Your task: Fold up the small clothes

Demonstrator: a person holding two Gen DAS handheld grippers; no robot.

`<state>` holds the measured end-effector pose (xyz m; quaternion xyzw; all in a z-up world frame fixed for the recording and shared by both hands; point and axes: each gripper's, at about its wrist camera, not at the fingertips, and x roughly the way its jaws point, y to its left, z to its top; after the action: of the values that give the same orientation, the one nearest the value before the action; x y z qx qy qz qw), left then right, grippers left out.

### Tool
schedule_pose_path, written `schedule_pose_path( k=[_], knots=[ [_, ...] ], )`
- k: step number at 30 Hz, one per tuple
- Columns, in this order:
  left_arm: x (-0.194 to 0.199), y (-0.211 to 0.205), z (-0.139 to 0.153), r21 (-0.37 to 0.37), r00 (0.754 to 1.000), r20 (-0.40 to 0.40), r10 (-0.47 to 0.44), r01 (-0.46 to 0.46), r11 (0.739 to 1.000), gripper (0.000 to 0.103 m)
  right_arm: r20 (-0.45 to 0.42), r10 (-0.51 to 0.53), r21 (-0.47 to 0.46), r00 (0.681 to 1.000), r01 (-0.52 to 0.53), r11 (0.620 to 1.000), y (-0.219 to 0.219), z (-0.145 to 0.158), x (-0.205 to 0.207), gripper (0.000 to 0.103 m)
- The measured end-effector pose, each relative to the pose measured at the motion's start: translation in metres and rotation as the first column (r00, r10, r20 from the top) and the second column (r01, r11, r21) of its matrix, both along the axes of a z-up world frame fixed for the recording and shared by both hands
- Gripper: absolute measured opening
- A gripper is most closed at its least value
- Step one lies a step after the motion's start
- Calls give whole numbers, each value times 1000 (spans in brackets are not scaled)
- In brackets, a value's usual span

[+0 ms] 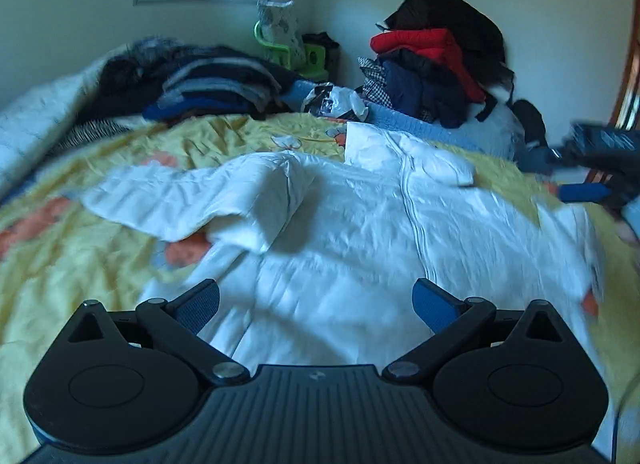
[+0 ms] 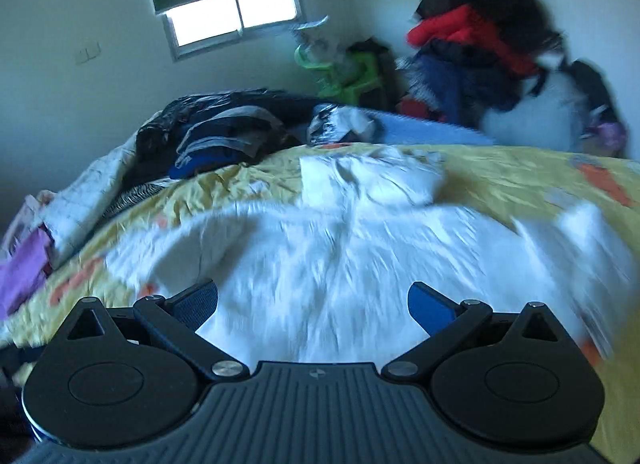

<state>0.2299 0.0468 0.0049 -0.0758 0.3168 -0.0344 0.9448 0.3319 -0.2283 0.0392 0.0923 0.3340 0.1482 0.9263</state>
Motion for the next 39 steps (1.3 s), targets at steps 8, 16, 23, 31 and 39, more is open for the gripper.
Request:
schedule_pose_path(
  k=[8,16,23,31,39],
  knots=[
    [67,2,-69,-161,996,45,-79,85,983,103,-231,-263,313,937,328,892,-117,-62,227,102],
    [73,1,-111,-224,991,64,-116,127,966,103,-378,-186,534,907,378,756,-149,-161,301,84],
    [72,14,-114,-330,993,83,-85,108,938,103,-324,-144,549,935,310,777,-133,-177,324,12],
    [72,24,-118,-400,993,92,-75,106,910,103,-34,-79,493,996,85,866,-102,-106,310,10],
    [73,28,-118,-424,993,97,-73,107,899,103,329,527,-338,784,-423,841,-6,-6,102,11]
  ],
)
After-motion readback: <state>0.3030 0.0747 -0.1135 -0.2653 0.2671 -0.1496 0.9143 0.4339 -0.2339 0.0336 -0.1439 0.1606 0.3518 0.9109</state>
